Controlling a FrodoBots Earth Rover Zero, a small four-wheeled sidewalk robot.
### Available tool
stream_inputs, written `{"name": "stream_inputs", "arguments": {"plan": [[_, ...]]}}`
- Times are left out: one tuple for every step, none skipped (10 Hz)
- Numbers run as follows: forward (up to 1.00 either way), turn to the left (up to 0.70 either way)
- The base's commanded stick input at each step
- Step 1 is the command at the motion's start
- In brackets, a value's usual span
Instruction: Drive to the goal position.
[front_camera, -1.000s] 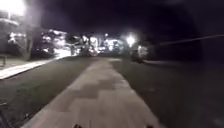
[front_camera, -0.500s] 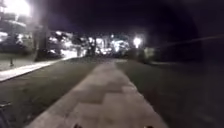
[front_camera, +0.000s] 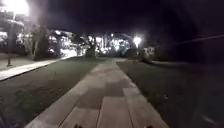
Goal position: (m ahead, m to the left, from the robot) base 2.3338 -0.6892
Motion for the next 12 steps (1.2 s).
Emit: {"name": "stream_inputs", "arguments": {"plan": [[0.30,0.00],[0.30,0.00],[0.30,0.00],[0.30,0.00],[0.30,0.00],[0.30,0.00],[0.30,0.00],[0.30,0.00],[0.30,0.00],[0.30,0.00],[0.30,0.00],[0.30,0.00]]}}
